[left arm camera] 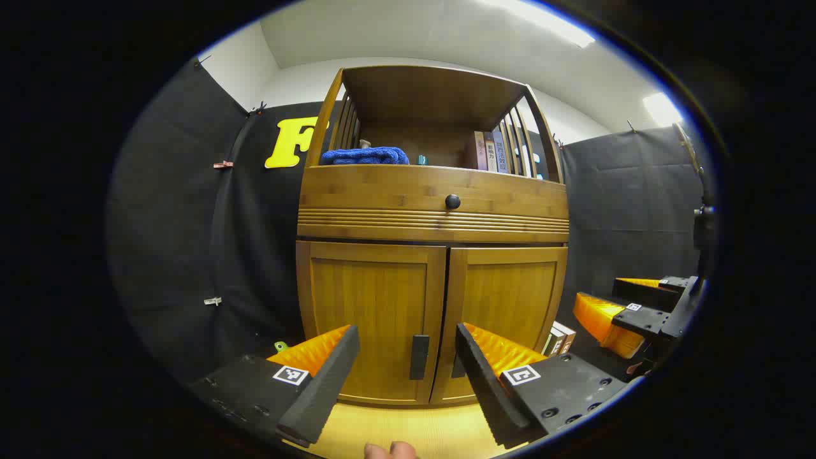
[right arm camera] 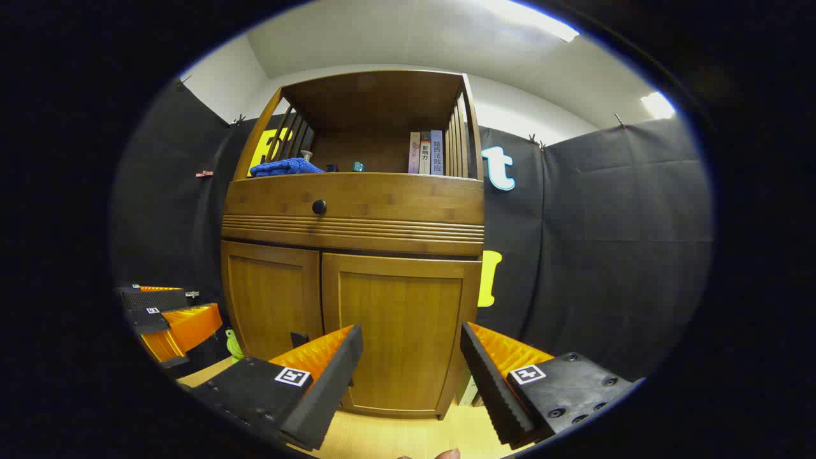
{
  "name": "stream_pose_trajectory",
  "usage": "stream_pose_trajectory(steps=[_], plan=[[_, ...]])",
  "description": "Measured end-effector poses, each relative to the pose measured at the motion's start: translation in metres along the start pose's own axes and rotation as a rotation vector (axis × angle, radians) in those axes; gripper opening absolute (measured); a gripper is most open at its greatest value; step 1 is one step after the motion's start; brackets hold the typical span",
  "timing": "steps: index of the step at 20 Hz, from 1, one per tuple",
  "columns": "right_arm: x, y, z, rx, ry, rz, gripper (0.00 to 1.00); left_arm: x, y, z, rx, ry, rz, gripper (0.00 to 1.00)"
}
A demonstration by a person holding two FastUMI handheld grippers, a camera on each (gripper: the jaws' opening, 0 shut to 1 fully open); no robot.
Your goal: Open the right door of the double-door shoe cabinet with the right hand, and open the left door with the left hand.
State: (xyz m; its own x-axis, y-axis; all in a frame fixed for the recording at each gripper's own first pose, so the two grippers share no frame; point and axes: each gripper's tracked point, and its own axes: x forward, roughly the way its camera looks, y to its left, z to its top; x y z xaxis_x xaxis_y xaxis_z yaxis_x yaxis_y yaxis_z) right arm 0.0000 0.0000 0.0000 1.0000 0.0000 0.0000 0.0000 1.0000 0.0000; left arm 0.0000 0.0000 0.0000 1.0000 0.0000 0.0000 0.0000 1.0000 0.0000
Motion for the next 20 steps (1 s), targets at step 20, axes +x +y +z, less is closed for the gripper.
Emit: stream_pose_trajectory(steps=[20], plan=[[-0.026, 0.002, -0.001, 0.028, 0.009, 0.000, 0.97, -0.017, 0.028, 0.002, -0.001, -0.018, 0.064, 0.92]])
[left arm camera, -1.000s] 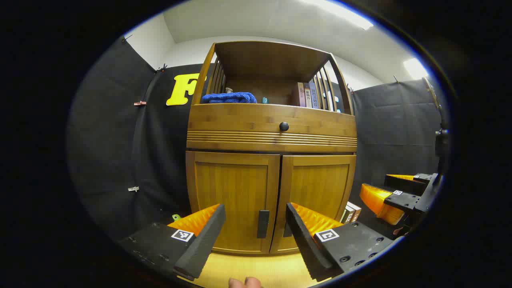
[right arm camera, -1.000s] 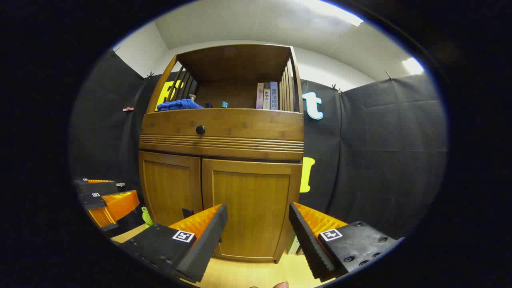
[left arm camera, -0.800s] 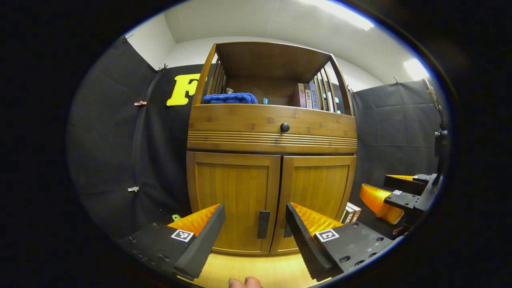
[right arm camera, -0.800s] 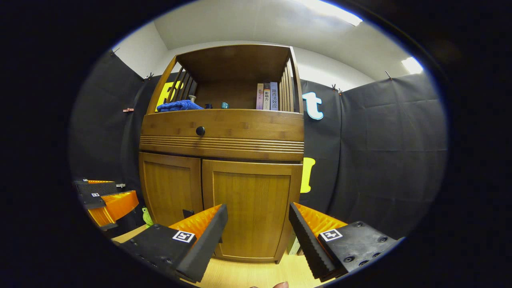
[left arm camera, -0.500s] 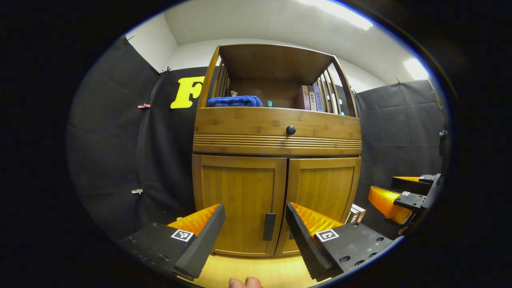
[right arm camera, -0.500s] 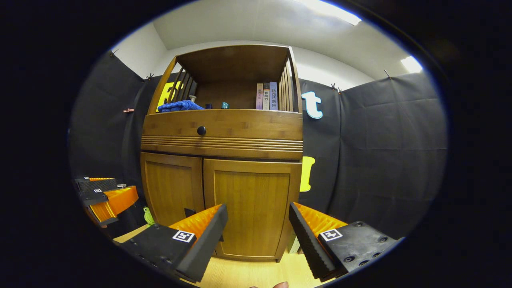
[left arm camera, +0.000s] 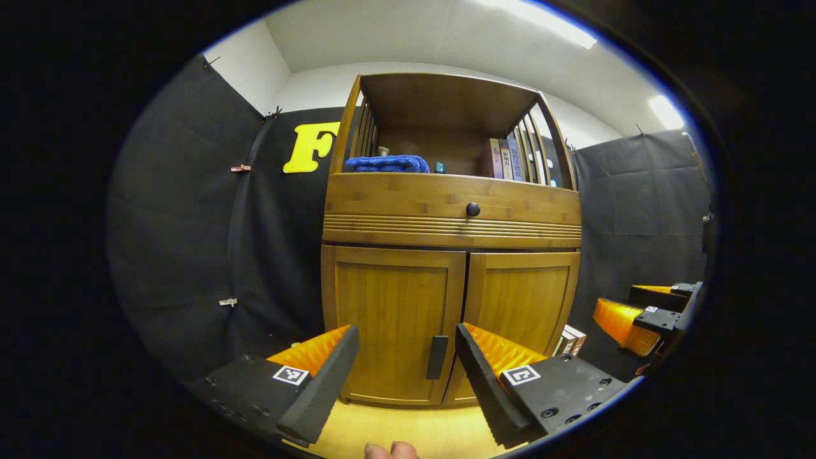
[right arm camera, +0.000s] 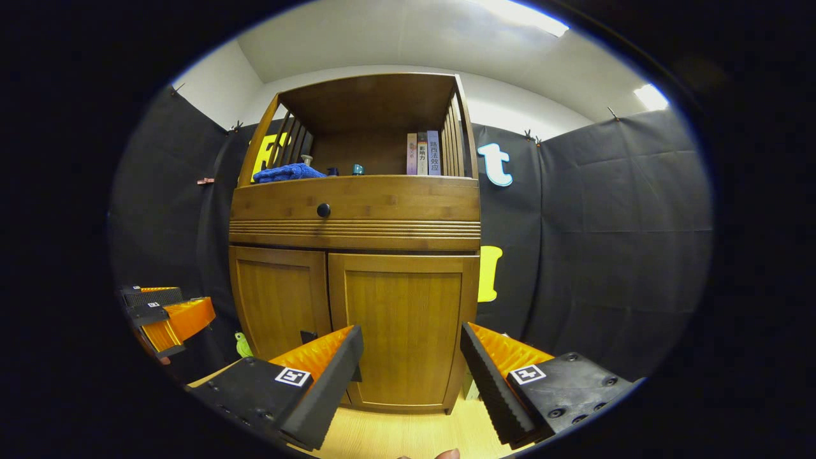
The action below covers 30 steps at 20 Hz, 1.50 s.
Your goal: Open the right door of the double-door shoe cabinet with the right hand, and open the left door with the left hand.
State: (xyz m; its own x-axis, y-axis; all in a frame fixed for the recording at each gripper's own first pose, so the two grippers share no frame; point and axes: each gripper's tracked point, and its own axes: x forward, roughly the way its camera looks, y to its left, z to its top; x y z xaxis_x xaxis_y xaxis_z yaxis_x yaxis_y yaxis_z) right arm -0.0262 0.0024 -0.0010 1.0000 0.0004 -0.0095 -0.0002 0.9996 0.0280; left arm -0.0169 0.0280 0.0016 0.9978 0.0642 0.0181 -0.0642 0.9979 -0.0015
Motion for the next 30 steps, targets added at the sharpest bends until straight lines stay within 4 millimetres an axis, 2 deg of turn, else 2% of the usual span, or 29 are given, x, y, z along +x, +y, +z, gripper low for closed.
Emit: stream_pose_trajectory(steps=[1, 2, 3, 4, 7, 9, 13, 16, 19, 21, 24, 26, 29, 30], plan=[[-0.001, 0.001, -0.001, -0.005, 0.001, 0.002, 0.99, -0.001, -0.001, -0.001, -0.001, 0.003, -0.002, 0.92], [-0.001, 0.003, -0.002, -0.006, 0.004, 0.003, 0.95, -0.002, 0.001, -0.001, -0.005, 0.005, -0.001, 0.92], [0.000, 0.006, -0.004, -0.002, 0.008, 0.006, 0.95, -0.003, 0.002, 0.000, -0.008, 0.004, -0.001, 0.95], [0.002, 0.010, -0.007, 0.002, 0.015, 0.009, 0.97, -0.004, 0.004, 0.000, -0.012, 0.003, -0.001, 0.92], [0.017, 0.025, -0.018, -0.022, 0.019, 0.021, 0.95, -0.006, 0.011, 0.001, -0.012, -0.002, 0.001, 0.95], [0.032, 0.038, -0.031, -0.027, 0.018, 0.035, 0.97, -0.007, 0.015, -0.002, -0.010, 0.003, 0.000, 0.92], [0.076, 0.069, -0.068, -0.004, 0.035, 0.073, 0.98, -0.006, 0.021, -0.010, 0.002, 0.013, -0.007, 0.95], [0.104, 0.090, -0.112, 0.013, 0.089, 0.092, 0.98, -0.004, 0.024, -0.017, 0.013, 0.024, -0.013, 0.92], [0.133, 0.106, -0.156, 0.043, 0.165, 0.097, 0.98, -0.001, 0.029, -0.017, 0.013, 0.021, -0.012, 0.95], [0.149, 0.114, -0.175, 0.044, 0.194, 0.092, 0.97, 0.001, 0.033, -0.018, 0.010, 0.019, -0.008, 0.92], [0.170, 0.119, -0.201, 0.074, 0.229, 0.084, 0.87, 0.004, 0.037, -0.021, 0.011, 0.025, 0.002, 0.95], [0.182, 0.119, -0.206, 0.070, 0.225, 0.073, 0.82, 0.006, 0.038, -0.025, 0.014, 0.034, 0.008, 0.95], [0.195, 0.123, -0.216, 0.086, 0.244, 0.068, 0.47, 0.010, 0.042, -0.030, 0.024, 0.046, 0.019, 0.92], [0.192, 0.120, -0.217, 0.090, 0.252, 0.055, 0.44, 0.011, 0.043, -0.031, 0.025, 0.049, 0.022, 0.92]])
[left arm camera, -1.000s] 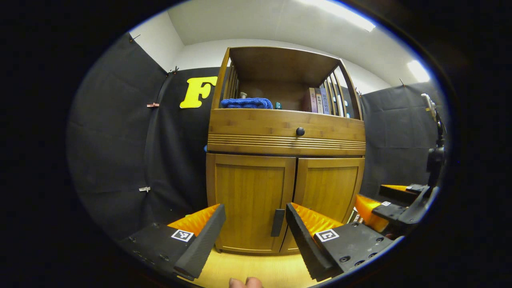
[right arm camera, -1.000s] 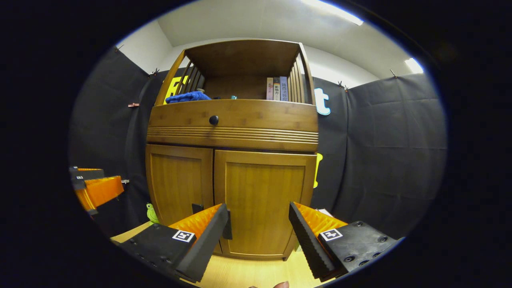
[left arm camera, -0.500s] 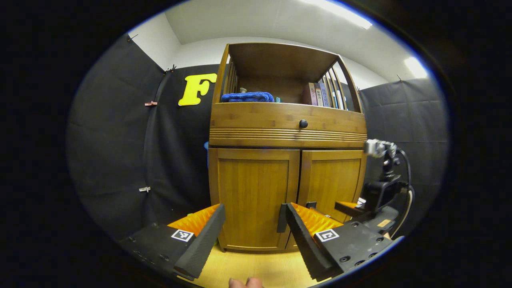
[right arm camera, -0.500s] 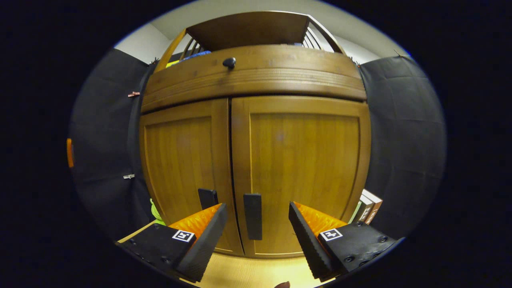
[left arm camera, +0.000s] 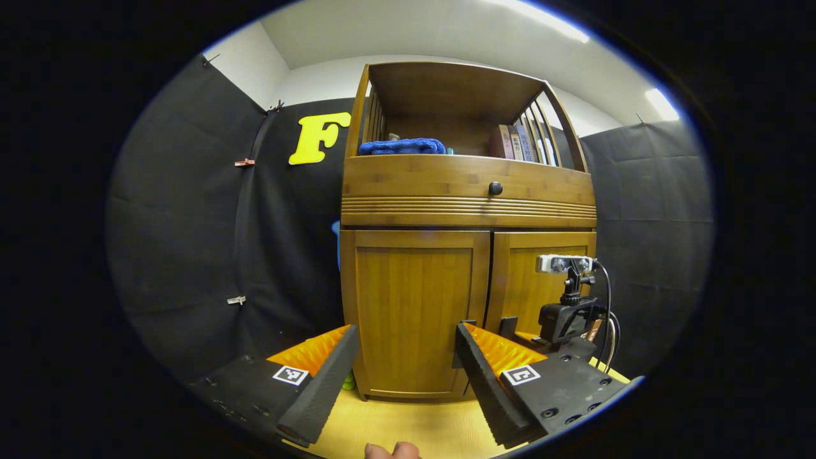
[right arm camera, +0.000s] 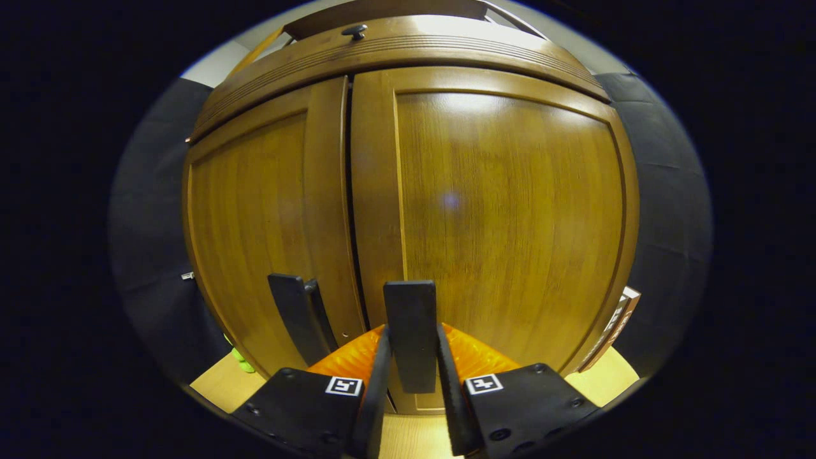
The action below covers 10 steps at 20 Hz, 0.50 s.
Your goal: Open the right door of the double-door shoe cabinet with the right hand, and open the left door with the left hand.
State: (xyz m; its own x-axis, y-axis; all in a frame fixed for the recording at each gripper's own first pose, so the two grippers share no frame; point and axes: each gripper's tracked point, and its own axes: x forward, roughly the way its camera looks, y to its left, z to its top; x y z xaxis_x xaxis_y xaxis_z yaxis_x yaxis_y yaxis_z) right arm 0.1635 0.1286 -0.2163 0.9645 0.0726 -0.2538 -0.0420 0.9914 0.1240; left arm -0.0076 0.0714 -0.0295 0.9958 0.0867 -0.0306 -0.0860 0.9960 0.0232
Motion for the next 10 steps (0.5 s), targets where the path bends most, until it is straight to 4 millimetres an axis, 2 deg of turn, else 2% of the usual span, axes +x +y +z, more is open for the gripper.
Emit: stream_pose_trajectory(steps=[1, 3, 6, 9, 10], plan=[[-0.002, -0.002, 0.005, 0.010, -0.003, -0.001, 0.37, 0.001, 0.001, 0.000, -0.001, 0.003, 0.004, 0.92], [0.003, -0.003, 0.003, -0.023, -0.009, 0.004, 0.37, 0.003, 0.001, -0.002, -0.006, 0.008, 0.008, 0.92], [0.001, 0.000, -0.001, -0.018, 0.019, 0.038, 0.25, 0.005, -0.002, -0.005, -0.011, 0.013, 0.006, 0.92], [-0.021, -0.004, -0.002, -0.030, 0.024, 0.076, 0.25, 0.005, -0.006, -0.007, -0.008, 0.016, 0.003, 0.95], [-0.030, -0.005, -0.003, -0.022, 0.023, 0.086, 0.25, 0.005, -0.008, -0.009, -0.009, 0.016, 0.001, 0.92]])
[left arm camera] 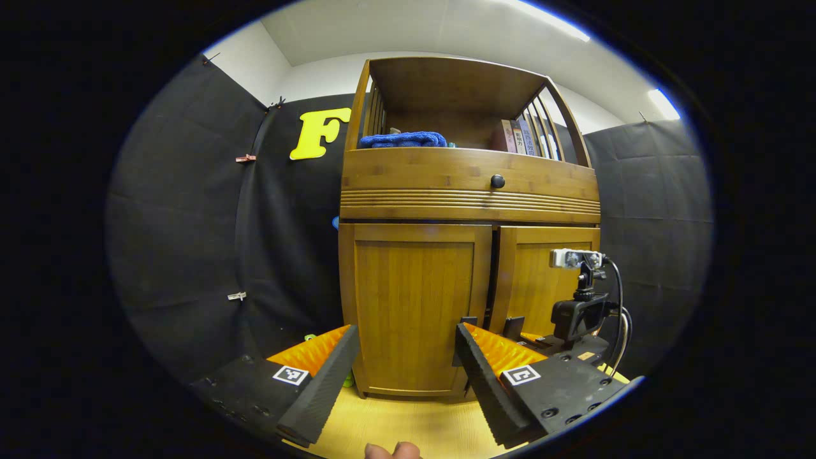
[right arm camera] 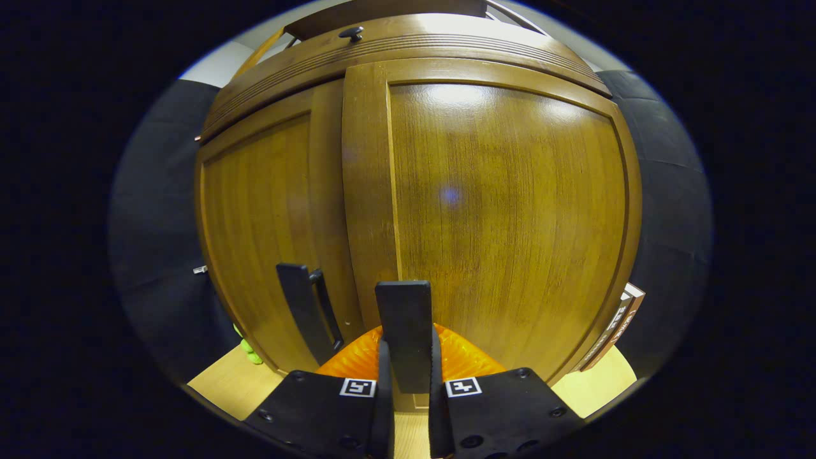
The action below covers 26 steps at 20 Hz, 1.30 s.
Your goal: Open the right door of the double-door shoe cabinet with the right hand, and open the left door with the left hand.
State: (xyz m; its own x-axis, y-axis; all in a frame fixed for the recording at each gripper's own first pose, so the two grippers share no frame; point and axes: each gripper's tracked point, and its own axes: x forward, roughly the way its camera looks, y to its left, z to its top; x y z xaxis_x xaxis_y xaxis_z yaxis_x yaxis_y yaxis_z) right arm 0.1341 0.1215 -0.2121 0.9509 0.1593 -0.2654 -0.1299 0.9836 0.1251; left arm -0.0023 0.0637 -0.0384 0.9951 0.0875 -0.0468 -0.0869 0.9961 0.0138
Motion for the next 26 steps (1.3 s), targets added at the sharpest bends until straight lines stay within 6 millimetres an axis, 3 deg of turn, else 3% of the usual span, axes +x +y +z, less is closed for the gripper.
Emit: stream_pose_trajectory(steps=[6, 14, 15, 20, 26], plan=[[-0.056, -0.012, -0.005, 0.011, 0.000, 0.036, 0.25, -0.003, -0.011, -0.003, -0.003, -0.008, -0.003, 0.92], [-0.127, -0.052, -0.011, 0.002, 0.006, 0.034, 0.25, -0.006, -0.028, -0.008, -0.006, -0.008, -0.001, 0.95], [-0.135, -0.058, -0.011, -0.005, 0.005, 0.027, 0.22, -0.006, -0.031, -0.009, -0.006, -0.008, -0.003, 0.92], [-0.167, -0.090, -0.013, 0.003, 0.016, -0.013, 0.24, 0.001, -0.053, -0.009, -0.017, -0.016, -0.024, 0.95], [-0.203, -0.152, -0.004, 0.028, -0.006, -0.108, 0.23, 0.012, -0.079, -0.011, -0.014, -0.018, -0.064, 0.92]])
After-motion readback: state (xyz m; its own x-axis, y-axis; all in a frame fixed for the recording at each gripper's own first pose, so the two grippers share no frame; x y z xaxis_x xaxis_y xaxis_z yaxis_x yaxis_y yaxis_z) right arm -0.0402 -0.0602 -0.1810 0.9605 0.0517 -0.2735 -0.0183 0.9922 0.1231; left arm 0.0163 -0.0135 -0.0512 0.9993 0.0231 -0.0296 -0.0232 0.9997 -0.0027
